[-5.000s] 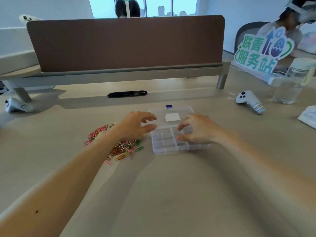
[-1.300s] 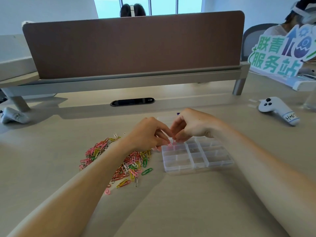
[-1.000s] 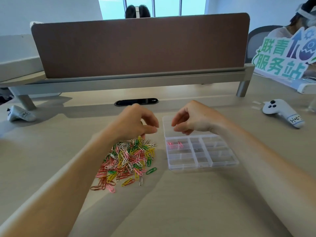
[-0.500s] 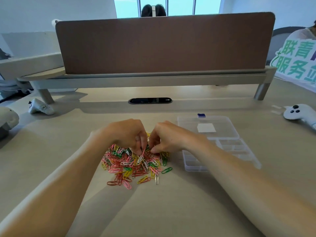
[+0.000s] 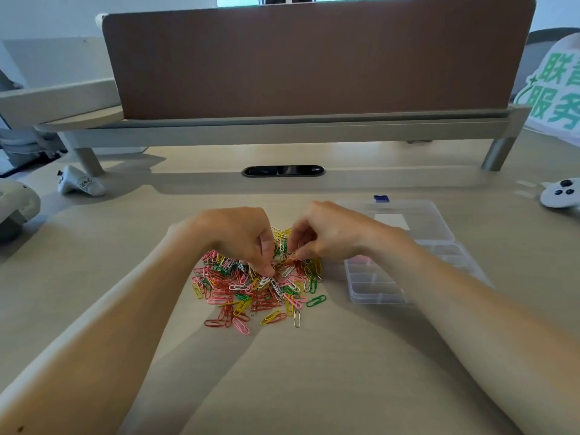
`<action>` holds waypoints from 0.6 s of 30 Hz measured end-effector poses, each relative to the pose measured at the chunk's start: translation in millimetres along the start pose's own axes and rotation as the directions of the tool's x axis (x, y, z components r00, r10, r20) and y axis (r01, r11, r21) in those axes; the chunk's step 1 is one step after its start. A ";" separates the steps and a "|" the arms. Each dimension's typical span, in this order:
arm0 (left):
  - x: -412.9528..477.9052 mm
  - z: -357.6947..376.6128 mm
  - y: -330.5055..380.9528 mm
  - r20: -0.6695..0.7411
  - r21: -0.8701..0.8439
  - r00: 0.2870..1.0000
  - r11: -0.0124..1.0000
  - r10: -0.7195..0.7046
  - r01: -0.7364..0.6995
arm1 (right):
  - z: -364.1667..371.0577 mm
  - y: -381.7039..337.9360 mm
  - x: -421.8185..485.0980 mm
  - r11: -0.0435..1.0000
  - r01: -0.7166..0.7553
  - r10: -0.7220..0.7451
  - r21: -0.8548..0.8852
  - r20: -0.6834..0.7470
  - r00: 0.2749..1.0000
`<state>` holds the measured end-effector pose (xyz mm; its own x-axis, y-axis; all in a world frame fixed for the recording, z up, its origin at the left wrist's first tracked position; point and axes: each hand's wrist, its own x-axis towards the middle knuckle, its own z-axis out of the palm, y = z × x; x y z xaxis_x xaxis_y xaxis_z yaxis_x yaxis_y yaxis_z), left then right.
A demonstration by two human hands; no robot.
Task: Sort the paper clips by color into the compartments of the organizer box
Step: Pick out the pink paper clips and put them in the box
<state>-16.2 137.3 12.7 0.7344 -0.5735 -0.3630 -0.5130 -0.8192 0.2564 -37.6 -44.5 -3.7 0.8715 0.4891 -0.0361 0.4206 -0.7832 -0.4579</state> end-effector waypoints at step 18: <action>-5.1 -1.0 11.6 0.029 -0.152 0.995 0.984 0.098 -0.092 | 7.5 -14.6 -9.4 0.983 0.012 0.007 -0.182 0.102 0.995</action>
<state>-25.4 130.7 18.4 0.6677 -0.6506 -0.3617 -0.5053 -0.7529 0.4217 -53.9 -34.8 -3.4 0.8440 0.5204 -0.1296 0.4699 -0.8340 -0.2892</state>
